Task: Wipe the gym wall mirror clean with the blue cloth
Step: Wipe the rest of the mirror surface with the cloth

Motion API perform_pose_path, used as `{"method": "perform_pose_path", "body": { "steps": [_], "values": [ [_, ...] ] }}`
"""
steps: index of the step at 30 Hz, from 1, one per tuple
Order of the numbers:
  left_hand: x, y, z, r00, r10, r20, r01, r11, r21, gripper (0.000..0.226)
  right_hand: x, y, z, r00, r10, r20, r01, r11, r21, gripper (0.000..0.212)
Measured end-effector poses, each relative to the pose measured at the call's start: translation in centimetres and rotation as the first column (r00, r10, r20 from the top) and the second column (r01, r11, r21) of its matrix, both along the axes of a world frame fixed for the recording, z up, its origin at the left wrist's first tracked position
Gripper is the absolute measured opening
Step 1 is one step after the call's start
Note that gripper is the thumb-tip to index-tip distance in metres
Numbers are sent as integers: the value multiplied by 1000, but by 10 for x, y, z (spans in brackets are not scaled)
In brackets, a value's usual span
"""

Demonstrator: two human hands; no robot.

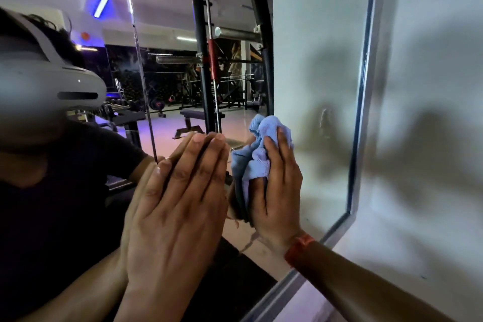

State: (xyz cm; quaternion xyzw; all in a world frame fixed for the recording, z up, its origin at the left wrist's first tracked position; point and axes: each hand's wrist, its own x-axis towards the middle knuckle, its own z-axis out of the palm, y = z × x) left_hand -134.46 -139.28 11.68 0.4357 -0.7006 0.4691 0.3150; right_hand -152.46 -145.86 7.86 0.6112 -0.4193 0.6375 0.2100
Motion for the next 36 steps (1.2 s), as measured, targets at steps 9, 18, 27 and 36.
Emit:
{"method": "perform_pose_path", "body": {
  "steps": [9, 18, 27, 36],
  "values": [
    [-52, -6, 22, 935, -189, -299, 163, 980, -110, 54, -52, -11, 21, 987, 8, -162, -6, 1000, 10, 59],
    [-118, -42, 66, 966, 39, -255, -69, 992, -106, 61, -139, -42, 59, 944, 75, -320, -91, 995, -35, 63],
    [-173, -74, 37, 960, 152, -234, -184, 976, -118, 61, -218, -102, 53, 951, 205, -230, -252, 948, -194, 41],
    [-206, -90, 30, 897, 237, -373, -308, 940, -145, 66, -232, -118, 75, 901, 131, -413, -209, 966, -150, 79]
  ]
}}
